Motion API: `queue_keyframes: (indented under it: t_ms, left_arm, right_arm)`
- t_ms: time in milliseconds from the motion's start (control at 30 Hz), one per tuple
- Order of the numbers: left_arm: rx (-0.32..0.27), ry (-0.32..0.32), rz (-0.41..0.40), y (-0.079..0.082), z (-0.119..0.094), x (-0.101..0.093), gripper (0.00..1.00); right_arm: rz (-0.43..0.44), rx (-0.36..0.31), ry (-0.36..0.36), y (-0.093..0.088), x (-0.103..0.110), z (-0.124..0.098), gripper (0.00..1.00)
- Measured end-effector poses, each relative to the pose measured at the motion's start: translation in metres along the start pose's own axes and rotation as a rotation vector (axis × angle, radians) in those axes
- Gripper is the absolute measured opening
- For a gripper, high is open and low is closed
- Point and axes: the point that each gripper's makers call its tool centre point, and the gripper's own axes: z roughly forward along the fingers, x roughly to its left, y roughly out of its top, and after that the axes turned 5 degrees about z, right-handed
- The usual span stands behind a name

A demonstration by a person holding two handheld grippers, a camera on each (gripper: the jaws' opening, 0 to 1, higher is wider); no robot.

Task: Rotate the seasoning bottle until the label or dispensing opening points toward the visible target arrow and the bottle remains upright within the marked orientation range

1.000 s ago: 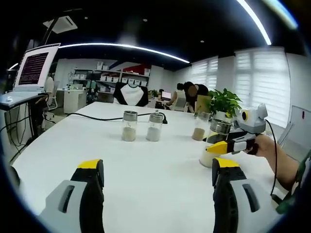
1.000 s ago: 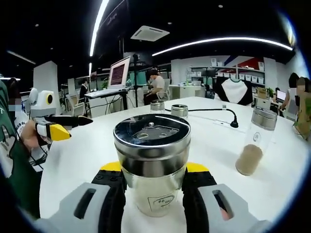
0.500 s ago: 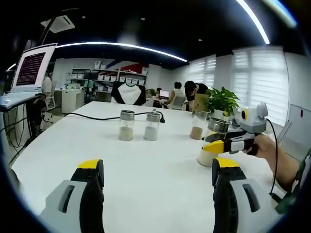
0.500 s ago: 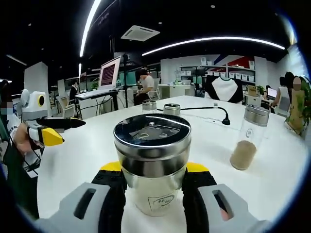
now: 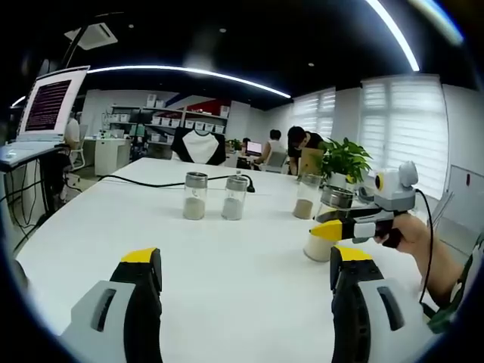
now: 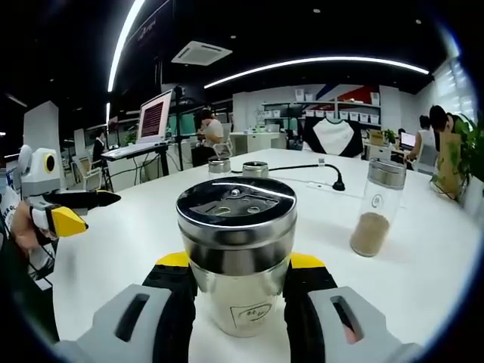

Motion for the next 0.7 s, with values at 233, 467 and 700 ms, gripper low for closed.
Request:
queue_keyframes:
  t_ms: [233, 467, 700]
  left_arm:
    - [-0.004, 0.003, -0.003, 0.0000, -0.0003, 0.0012, 0.97]
    - [-0.003, -0.005, -0.007, -0.0003, -0.0005, -0.0001, 0.97]
    - [-0.008, -0.001, -0.014, 0.0015, -0.0007, 0.0002, 0.97]
  right_arm:
    - [0.021, 0.005, -0.049, -0.0006, -0.0012, 0.0004, 0.43]
    - [0.035, -0.002, -0.088, -0.0005, -0.0032, 0.0008, 0.43]
    - [0.055, -0.006, -0.135, -0.0005, -0.0056, 0.0000, 0.43]
